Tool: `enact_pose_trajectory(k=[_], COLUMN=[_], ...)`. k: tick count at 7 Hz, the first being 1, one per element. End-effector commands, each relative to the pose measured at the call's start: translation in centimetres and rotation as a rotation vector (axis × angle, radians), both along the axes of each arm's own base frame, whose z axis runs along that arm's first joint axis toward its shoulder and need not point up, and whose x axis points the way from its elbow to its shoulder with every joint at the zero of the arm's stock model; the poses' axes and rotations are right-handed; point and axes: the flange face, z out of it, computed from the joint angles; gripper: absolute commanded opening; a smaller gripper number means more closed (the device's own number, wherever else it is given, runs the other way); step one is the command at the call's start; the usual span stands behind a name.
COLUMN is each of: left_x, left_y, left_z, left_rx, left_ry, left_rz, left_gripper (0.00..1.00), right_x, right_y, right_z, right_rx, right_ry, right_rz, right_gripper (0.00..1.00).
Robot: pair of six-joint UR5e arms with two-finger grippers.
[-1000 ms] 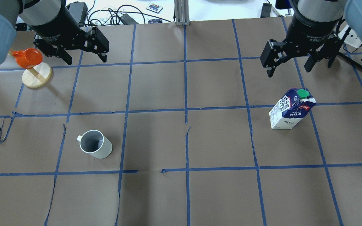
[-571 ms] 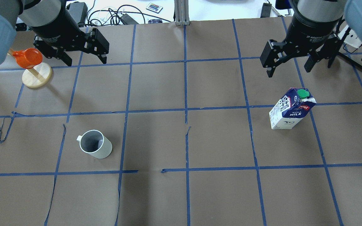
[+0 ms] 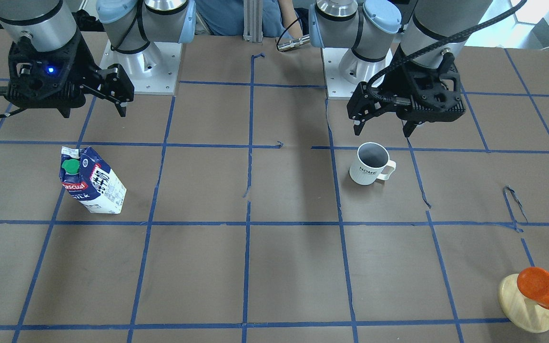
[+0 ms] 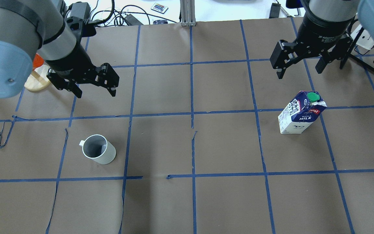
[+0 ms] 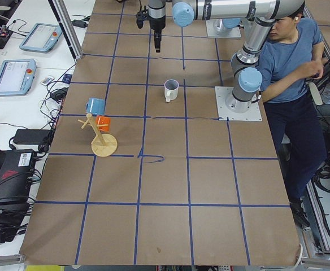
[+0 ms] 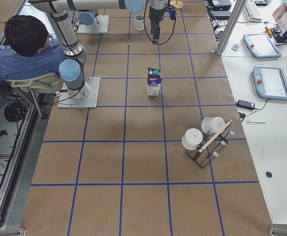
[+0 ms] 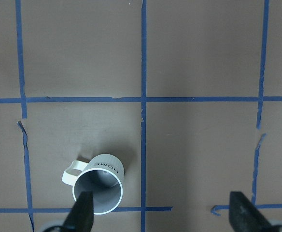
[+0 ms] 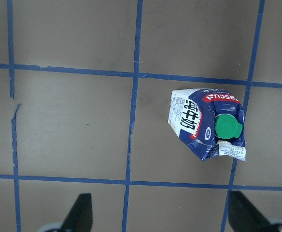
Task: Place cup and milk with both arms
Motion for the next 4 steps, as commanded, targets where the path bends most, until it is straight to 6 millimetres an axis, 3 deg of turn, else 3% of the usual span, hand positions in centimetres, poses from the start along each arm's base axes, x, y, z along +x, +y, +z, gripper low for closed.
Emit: enact_pose_trajectory(k=[1,3,4], left_x=[0.5,2.2,2.1], left_y=[2.3,5.1,5.9], left_z=[-7.9,-14.6,-16.7], left_rx=[0.139,0.173,0.176], left_ry=[0.005,-0.038,-0.037], left_rz=[-0.002,0.016,0.010], left_gripper=[1.00,1.00,1.00], right_x=[-0.4,-3.5,-5.5], right_y=[-0.2,-1.1,-1.8], right_z=[-0.2,-1.3,-3.4], right_rx=[0.005,0.020,0.053], right_ry=[0.000,-0.003,-0.016], right_rz=[-0.007,-0.068,-0.108], right_gripper=[1.00,1.00,1.00])
